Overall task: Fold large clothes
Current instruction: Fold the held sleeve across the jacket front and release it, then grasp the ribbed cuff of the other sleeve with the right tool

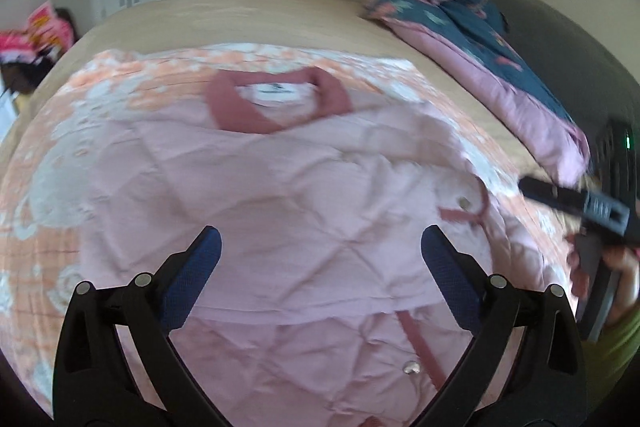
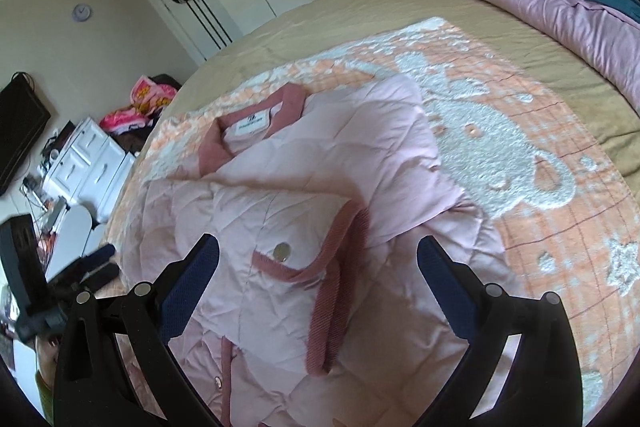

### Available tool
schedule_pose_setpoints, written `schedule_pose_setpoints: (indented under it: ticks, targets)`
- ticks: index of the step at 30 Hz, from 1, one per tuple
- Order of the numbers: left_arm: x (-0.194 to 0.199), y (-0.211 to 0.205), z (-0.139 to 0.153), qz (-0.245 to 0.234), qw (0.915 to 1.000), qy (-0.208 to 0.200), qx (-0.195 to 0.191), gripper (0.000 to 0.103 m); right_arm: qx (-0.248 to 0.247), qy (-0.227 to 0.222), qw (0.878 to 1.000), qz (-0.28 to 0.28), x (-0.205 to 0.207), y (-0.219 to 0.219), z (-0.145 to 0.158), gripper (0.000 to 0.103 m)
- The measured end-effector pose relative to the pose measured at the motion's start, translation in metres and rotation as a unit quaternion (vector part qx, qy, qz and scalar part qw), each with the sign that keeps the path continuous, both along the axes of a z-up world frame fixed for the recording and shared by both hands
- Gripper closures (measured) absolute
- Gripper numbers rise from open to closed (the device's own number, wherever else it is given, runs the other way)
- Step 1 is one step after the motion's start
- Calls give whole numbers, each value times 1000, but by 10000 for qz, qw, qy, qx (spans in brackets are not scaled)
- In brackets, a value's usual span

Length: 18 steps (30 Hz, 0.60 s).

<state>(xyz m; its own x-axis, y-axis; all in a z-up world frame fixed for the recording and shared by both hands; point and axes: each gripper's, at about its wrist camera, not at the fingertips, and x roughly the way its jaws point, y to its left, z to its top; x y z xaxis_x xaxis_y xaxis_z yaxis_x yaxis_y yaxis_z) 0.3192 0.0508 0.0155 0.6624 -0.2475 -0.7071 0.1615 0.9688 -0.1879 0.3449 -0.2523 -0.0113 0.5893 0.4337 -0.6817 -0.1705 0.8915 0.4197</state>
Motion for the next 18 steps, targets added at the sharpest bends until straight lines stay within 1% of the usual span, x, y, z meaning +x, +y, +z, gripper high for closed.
schedule_pose_setpoints:
  ticks: [3,8,12,16,18]
  targets:
    - [2,23,6,326,9994,-21,-136,9,-11,135,9998,136,1,11,-10,4]
    - [2,47,12,726,9973,-106,-70,9,-93,400,9985,375,2,31,-32,4]
    - [1,65,15,913,9954,-105,-262,9,-221,604,9973,364,3,41,-49,4]
    - [0,81,16,1119,9932,-121,-288,9,-95,814,9956,457,2,48,-63,4]
    - [0,88,17,1252,9918,-164,-214,9,7,948,9942,498,2,52,-72,4]
